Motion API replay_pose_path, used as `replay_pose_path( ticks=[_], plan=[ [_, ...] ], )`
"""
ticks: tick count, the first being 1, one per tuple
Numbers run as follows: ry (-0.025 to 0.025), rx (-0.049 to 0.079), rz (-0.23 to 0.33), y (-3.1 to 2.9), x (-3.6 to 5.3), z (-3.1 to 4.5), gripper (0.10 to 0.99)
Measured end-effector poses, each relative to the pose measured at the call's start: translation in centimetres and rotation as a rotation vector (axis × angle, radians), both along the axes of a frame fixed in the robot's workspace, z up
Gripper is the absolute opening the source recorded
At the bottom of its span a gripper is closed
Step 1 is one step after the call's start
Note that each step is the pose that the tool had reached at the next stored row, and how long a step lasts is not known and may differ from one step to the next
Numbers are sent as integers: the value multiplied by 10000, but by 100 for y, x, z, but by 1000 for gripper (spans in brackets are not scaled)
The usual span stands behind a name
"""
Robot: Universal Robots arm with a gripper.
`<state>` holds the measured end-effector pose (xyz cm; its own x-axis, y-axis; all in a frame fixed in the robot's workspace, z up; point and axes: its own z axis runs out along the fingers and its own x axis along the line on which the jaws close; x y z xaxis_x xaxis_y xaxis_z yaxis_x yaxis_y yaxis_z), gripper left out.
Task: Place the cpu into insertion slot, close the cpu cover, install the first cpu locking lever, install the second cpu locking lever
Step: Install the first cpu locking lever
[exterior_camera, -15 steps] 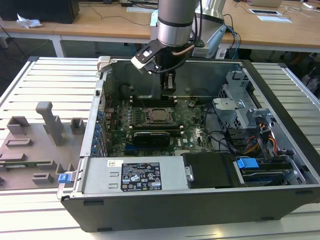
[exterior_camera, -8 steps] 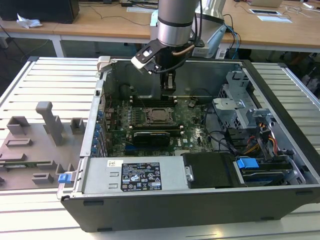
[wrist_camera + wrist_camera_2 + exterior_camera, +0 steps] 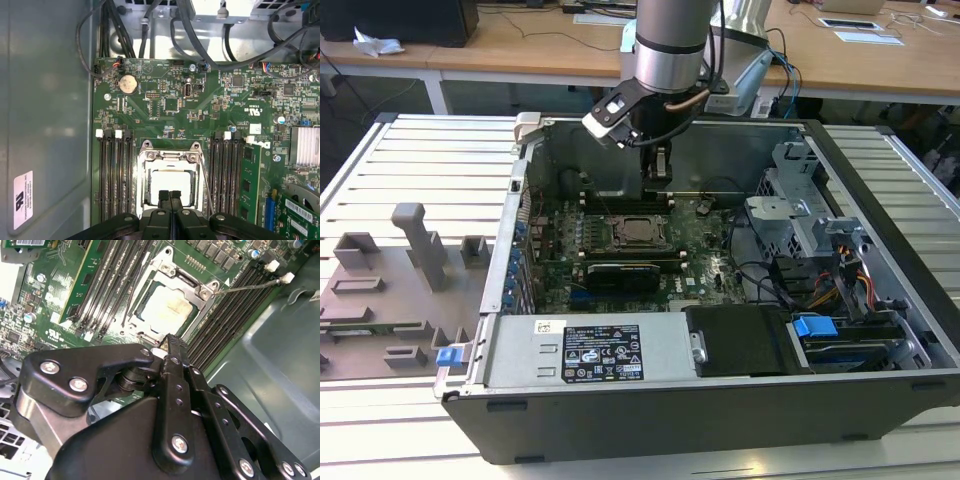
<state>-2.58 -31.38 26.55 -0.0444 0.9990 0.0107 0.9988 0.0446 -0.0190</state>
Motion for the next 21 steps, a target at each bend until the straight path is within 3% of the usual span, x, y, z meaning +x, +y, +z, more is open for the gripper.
replay_pose_path(
  ticks=[6, 11, 21],
  plan=[
    [0, 1, 937, 0, 0, -1, 106],
    [0, 1, 2450, 0, 0, -1, 106],
    [0, 1, 3385, 0, 0, -1, 106]
  ],
)
